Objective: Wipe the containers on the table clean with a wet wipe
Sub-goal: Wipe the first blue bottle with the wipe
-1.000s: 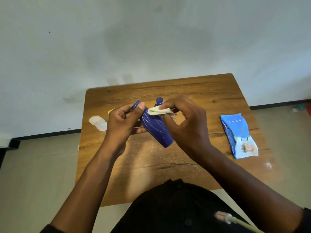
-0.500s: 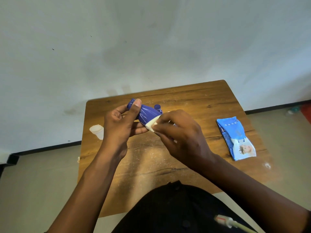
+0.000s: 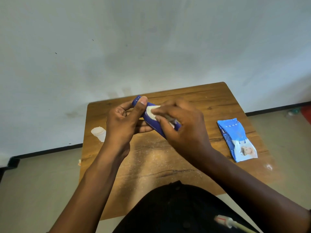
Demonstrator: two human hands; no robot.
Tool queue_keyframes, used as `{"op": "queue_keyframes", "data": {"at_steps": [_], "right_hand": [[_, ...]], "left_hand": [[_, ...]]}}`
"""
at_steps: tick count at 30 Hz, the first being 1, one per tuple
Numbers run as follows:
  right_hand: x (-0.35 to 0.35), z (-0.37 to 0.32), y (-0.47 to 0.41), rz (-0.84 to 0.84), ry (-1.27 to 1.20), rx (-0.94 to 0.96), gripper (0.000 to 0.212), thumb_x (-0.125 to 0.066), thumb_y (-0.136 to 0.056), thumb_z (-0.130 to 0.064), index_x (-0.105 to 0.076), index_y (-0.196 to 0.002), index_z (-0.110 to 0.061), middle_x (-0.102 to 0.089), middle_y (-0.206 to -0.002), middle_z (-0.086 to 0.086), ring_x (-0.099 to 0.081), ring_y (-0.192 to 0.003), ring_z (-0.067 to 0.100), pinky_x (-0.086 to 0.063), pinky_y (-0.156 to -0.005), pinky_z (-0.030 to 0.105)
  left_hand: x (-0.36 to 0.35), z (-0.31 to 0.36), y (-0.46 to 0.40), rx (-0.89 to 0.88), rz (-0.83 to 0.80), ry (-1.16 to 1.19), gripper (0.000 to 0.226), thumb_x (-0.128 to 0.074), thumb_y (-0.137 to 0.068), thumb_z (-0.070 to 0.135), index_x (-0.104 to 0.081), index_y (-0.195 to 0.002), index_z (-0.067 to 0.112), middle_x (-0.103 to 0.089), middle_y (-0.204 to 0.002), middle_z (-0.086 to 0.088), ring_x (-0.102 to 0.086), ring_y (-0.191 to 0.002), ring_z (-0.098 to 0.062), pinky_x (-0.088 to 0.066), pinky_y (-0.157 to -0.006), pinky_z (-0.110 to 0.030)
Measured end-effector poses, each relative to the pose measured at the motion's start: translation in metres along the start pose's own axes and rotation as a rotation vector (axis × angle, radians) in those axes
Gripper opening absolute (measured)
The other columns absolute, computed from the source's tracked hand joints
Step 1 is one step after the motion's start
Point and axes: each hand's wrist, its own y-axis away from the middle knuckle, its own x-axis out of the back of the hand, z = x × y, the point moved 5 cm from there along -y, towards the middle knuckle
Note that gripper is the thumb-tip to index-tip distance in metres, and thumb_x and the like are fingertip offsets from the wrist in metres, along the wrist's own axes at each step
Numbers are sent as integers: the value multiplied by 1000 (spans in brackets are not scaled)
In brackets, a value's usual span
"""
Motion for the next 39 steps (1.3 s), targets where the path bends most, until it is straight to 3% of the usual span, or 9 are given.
{"op": "queue_keyframes", "data": {"at_steps": [3, 7, 9, 15, 22, 28, 31, 36, 39], "right_hand": [[7, 3, -8, -5, -26, -44, 24, -75, -95, -11, -77, -119, -16, -72, -112, -1, -65, -101, 9, -56, -82, 28], [1, -16, 0, -128, 153, 292, 19, -75, -94, -4, -79, -111, -10, -70, -106, 8, -63, -100, 21, -49, -83, 30], [0, -16, 3, -183, 158, 344, 21, -75, -94, -5, -79, -114, -11, -69, -108, 8, -63, -102, 21, -49, -86, 29], [22, 6, -15, -48, -21, -6, 28, -78, -93, -10, -77, -121, -15, -74, -113, 0, -63, -101, 5, -45, -82, 7], [13, -4, 13, -119, 105, 224, 20, -76, -91, -5, -78, -110, -10, -72, -110, 6, -63, -104, 16, -45, -84, 20], [18, 5, 2, -76, -4, 52, 24, -76, -93, -10, -77, -117, -15, -72, -109, 1, -64, -100, 11, -51, -81, 20], [21, 2, -11, -54, 3, 57, 26, -77, -92, -8, -78, -118, -14, -72, -109, 2, -65, -98, 13, -51, -80, 20], [18, -7, 8, -145, 39, 191, 21, -74, -92, -7, -78, -111, -13, -70, -108, 3, -63, -102, 18, -51, -78, 30], [19, 0, 18, -164, 39, 169, 22, -72, -92, -9, -77, -111, -17, -70, -110, 1, -62, -105, 16, -50, -77, 30]], "left_hand": [[0, 4, -1, -15, 15, -8, 39, -67, -96, 37, -73, -116, 4, -80, -95, -14, -79, -80, -32, -62, -62, -32], [2, 8, -3, -33, 17, -30, 41, -66, -96, 40, -73, -114, 3, -79, -90, -13, -76, -71, -28, -60, -58, -32], [2, 10, -3, -43, 16, -48, 41, -67, -95, 41, -74, -113, 4, -79, -88, -13, -74, -69, -29, -59, -58, -32], [0, 16, -3, -56, 4, -44, 37, -62, -99, 37, -74, -113, 5, -80, -93, -10, -78, -75, -24, -59, -59, -26], [15, 20, -8, -55, 121, -43, 38, -64, -98, 39, -74, -108, 4, -80, -86, -9, -76, -66, -20, -57, -55, -24], [-2, 17, -4, -67, -2, -121, 34, -65, -99, 33, -74, -107, 1, -78, -78, -7, -73, -61, -16, -55, -51, -23], [-8, 19, -5, -69, -36, -124, 34, -64, -100, 34, -75, -104, 2, -77, -77, -7, -73, -62, -17, -55, -52, -24], [15, 26, -11, -81, 108, -104, 41, -64, -98, 42, -75, -106, 4, -79, -83, -9, -76, -68, -21, -57, -56, -26], [29, 31, -12, -84, 193, -70, 39, -66, -98, 43, -75, -103, 6, -78, -80, -5, -75, -66, -18, -58, -57, -25]]}}
